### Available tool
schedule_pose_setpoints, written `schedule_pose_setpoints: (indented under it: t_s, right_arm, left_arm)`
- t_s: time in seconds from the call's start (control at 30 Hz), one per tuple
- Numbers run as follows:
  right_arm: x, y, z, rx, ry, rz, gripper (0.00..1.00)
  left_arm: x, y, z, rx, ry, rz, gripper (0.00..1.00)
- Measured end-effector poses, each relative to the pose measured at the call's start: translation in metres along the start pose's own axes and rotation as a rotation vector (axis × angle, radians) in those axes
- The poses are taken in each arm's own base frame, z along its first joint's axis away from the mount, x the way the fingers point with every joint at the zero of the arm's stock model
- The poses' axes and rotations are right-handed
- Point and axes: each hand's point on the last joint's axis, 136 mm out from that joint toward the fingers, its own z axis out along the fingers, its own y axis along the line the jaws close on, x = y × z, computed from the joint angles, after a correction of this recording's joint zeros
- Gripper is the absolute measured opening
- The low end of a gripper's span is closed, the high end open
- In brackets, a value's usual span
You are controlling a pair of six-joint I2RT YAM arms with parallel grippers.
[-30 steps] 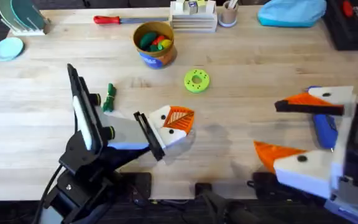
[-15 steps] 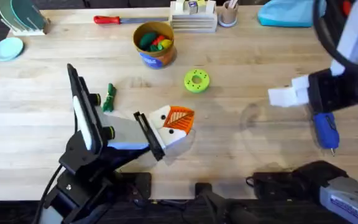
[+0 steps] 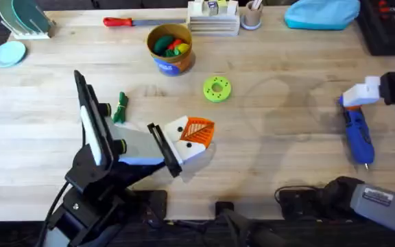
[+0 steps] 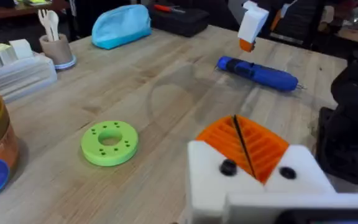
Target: Pick up the gripper from the table and insert it into the empty holder that is missing its gripper. Then pick up a screw, insert it into the mounting hole, and use the screwdriver to tighten it. Finally, clean up the table by picking up the vegetable and placing it into the bucket.
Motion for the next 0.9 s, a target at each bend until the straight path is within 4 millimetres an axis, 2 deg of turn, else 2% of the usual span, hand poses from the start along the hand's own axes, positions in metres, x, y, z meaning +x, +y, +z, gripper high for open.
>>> schedule_pose_setpoints:
  t_s: [0.2, 0.3, 0.47, 0.67, 0.77, 0.9]
  right_arm:
    - [0.004, -0.014, 0.030, -0.075, 0.076, -0.026, 0.990]
    - [0.005, -0.012, 0.041, -0.123, 0.099, -0.099, 0.990]
    - [-0.007, -0.012, 0.068, -0.154, 0.108, -0.206, 0.991]
    - [-0.004, -0.007, 0.099, -0.203, 0.177, -0.263, 0.991]
    - [-0.005, -0.010, 0.103, -0.192, 0.176, -0.267, 0.980]
    - [-0.008, -0.012, 0.103, -0.184, 0.163, -0.272, 0.888]
  left_arm:
    - [0.000, 0.000, 0.000, 0.000, 0.000, 0.000, 0.005]
    - [0.000, 0.000, 0.000, 0.000, 0.000, 0.000, 0.005]
    - [0.000, 0.000, 0.000, 0.000, 0.000, 0.000, 0.005]
    - [0.000, 0.000, 0.000, 0.000, 0.000, 0.000, 0.005]
    - [0.000, 0.000, 0.000, 0.000, 0.000, 0.000, 0.005]
    - [0.000, 0.000, 0.000, 0.000, 0.000, 0.000, 0.005]
